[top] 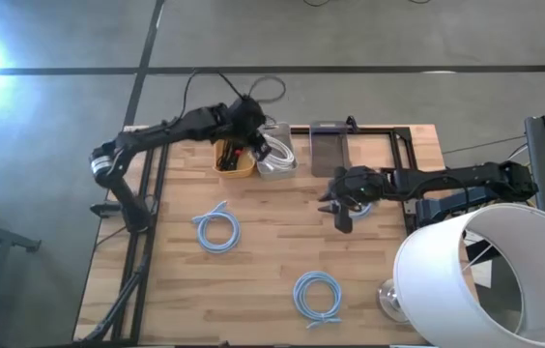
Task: Pick & Place USB Port
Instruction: Put the top right blue display cable into the black bin
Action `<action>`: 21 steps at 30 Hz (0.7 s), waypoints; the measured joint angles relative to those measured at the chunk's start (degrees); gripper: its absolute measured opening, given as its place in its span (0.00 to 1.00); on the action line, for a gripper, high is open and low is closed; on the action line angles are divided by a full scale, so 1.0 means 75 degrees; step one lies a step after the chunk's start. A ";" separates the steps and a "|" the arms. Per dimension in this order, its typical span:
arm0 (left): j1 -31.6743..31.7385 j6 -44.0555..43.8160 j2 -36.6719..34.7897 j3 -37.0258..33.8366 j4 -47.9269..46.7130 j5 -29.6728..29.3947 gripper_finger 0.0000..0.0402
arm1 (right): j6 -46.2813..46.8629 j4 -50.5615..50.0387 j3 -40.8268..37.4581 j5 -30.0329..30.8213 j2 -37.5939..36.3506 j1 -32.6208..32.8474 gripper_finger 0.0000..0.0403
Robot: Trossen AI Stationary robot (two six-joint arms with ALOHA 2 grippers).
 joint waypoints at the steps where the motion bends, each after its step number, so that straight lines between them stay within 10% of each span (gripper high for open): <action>1: -0.0168 0.0041 -0.0079 -0.0116 -0.0023 0.0000 0.44 | 0.0085 -0.0002 -0.0072 -0.0003 0.0000 0.0000 0.33; 21: -0.2762 0.0120 -0.0639 -0.2806 0.2440 0.0036 0.44 | 0.2515 -0.1177 -0.1606 0.1749 0.0006 -0.0035 0.36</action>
